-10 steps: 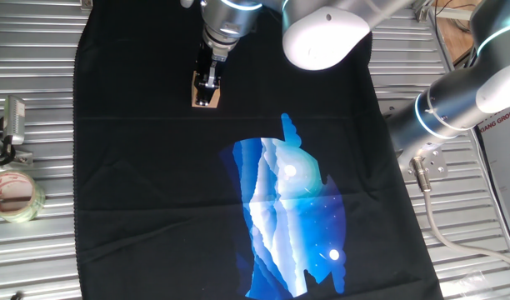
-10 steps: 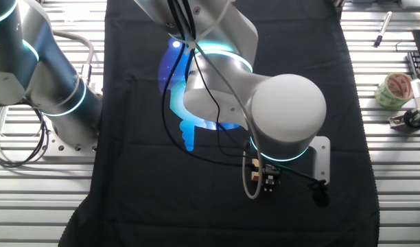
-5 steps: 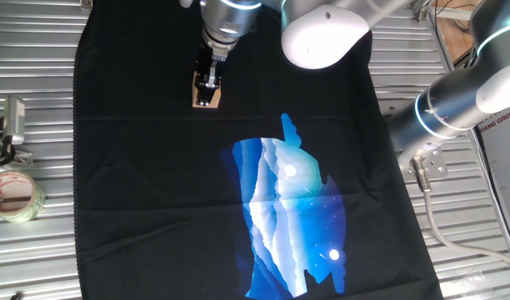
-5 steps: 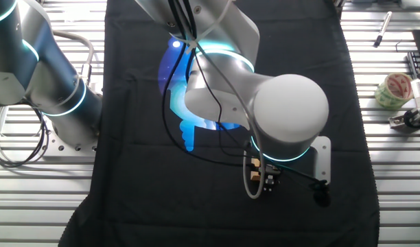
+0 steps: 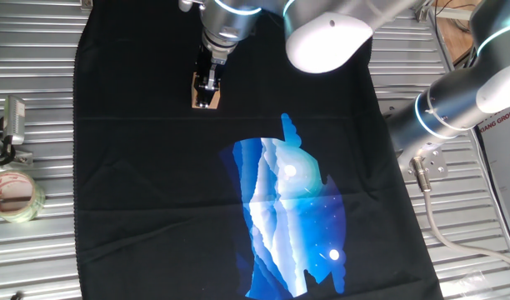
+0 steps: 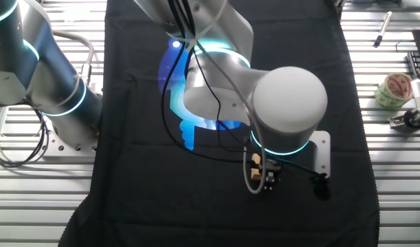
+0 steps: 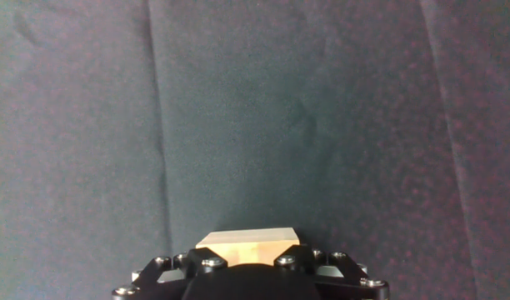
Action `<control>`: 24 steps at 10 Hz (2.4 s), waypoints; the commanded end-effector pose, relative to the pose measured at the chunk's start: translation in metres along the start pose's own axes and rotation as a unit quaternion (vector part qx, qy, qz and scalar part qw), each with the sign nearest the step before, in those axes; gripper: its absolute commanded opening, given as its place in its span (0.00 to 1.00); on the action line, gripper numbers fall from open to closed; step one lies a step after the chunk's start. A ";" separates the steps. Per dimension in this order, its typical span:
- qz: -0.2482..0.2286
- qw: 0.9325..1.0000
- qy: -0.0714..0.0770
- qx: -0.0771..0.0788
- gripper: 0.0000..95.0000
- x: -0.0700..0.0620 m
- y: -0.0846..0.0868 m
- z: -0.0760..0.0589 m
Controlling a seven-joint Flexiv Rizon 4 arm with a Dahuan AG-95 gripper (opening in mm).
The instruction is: Pick up the small block on the left and move it to the right
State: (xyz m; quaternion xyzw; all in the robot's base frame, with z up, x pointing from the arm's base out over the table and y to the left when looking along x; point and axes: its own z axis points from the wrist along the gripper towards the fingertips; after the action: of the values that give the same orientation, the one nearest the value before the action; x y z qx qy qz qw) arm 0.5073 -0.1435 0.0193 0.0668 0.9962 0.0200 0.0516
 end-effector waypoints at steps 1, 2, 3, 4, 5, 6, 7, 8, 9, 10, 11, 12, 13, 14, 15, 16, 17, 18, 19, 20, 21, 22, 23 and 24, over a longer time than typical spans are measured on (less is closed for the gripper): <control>0.005 1.000 0.009 -0.001 0.00 -0.004 0.008 -0.005; 0.000 1.000 0.010 0.006 0.00 -0.005 0.010 -0.008; -0.001 1.000 0.008 0.005 0.00 -0.004 0.010 -0.008; -0.012 1.000 0.006 0.017 0.00 -0.003 0.009 -0.009; -0.013 1.000 0.005 0.017 0.00 -0.003 0.008 -0.010; -0.014 1.000 0.005 0.018 0.00 -0.002 0.007 -0.012; -0.019 1.000 0.004 0.017 0.00 0.001 0.006 -0.017; -0.018 1.000 0.004 0.015 0.00 0.001 0.006 -0.020; -0.017 1.000 0.004 0.016 0.00 0.001 0.008 -0.023; -0.015 1.000 0.005 0.015 0.00 0.001 0.009 -0.025; -0.013 1.000 0.005 0.012 0.00 0.002 0.010 -0.029; -0.013 1.000 0.005 0.012 0.00 0.002 0.011 -0.032; -0.013 1.000 0.006 0.010 0.00 0.001 0.012 -0.035; -0.012 1.000 0.007 0.010 0.00 0.001 0.013 -0.039; -0.010 1.000 0.007 0.008 0.00 0.001 0.014 -0.042; -0.010 1.000 0.005 0.006 0.00 0.001 0.015 -0.044; -0.009 1.000 0.005 0.004 0.00 0.001 0.016 -0.045; -0.009 1.000 0.006 0.004 0.00 0.001 0.016 -0.045; -0.004 1.000 0.007 -0.001 0.00 0.000 0.019 -0.045; 0.003 1.000 0.009 0.000 0.00 -0.002 0.026 -0.047; 0.008 1.000 0.011 0.001 0.00 -0.004 0.032 -0.048; 0.009 1.000 0.014 0.001 0.00 -0.006 0.034 -0.049; 0.009 1.000 0.014 0.002 0.00 -0.006 0.036 -0.050; 0.008 1.000 0.014 0.000 0.00 -0.007 0.036 -0.050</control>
State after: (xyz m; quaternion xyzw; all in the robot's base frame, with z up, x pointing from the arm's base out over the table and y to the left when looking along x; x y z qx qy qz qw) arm 0.5146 -0.1095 0.0707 0.0741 0.9963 0.0226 0.0383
